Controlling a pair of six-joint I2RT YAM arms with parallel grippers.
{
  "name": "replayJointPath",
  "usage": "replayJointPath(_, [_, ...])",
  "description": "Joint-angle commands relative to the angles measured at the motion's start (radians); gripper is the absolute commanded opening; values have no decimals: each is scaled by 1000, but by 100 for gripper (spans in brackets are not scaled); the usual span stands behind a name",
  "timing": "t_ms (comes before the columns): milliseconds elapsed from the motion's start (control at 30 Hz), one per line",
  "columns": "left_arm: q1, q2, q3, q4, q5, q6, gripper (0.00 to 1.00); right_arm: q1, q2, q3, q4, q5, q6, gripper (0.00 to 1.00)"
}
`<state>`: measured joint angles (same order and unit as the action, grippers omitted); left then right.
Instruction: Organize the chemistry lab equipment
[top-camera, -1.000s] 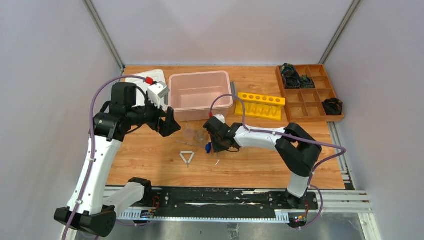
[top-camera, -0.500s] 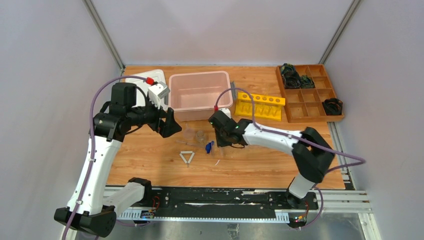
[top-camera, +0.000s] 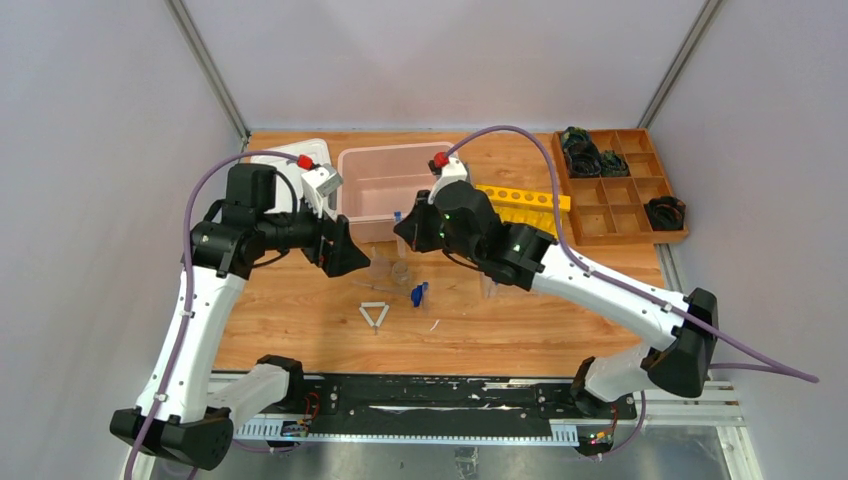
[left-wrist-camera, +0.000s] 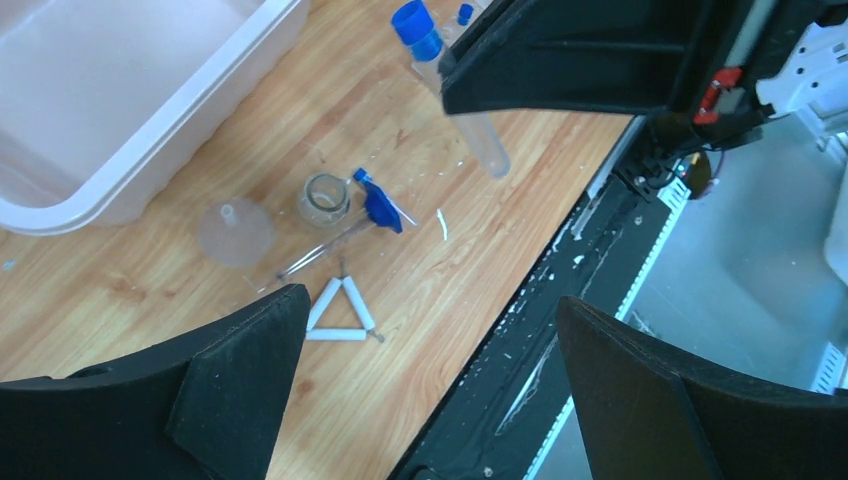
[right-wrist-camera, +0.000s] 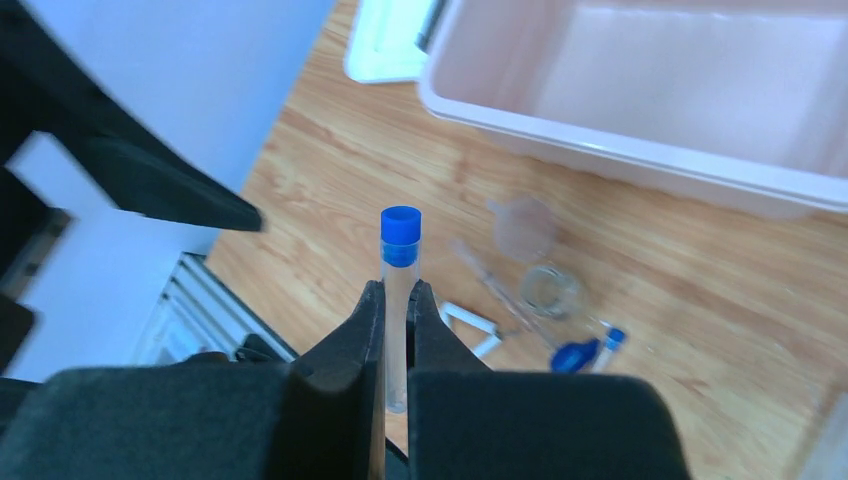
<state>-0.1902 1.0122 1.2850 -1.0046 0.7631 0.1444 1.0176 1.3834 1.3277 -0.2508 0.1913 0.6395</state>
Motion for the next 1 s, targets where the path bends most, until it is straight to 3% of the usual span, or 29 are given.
replayJointPath(0, [1, -2, 19, -8, 89, -25, 99, 66, 35, 76, 144, 36, -4, 0])
replayJointPath(300, [1, 22, 51, -8, 110, -40, 82, 145, 95, 95, 327, 56, 12, 0])
replayJointPath(467, [1, 44, 50, -8, 110, -36, 71, 172, 98, 91, 339, 83, 4, 0])
replayJointPath(800, [1, 49, 26, -8, 87, -19, 11, 176, 86, 58, 348, 138, 0, 0])
replayJointPath(867, [1, 49, 21, -7, 69, -15, 4, 175, 86, 58, 323, 173, 13, 8])
replayJointPath(967, [1, 43, 20, -7, 48, 4, 0, 165, 91, 82, 260, 176, 22, 30])
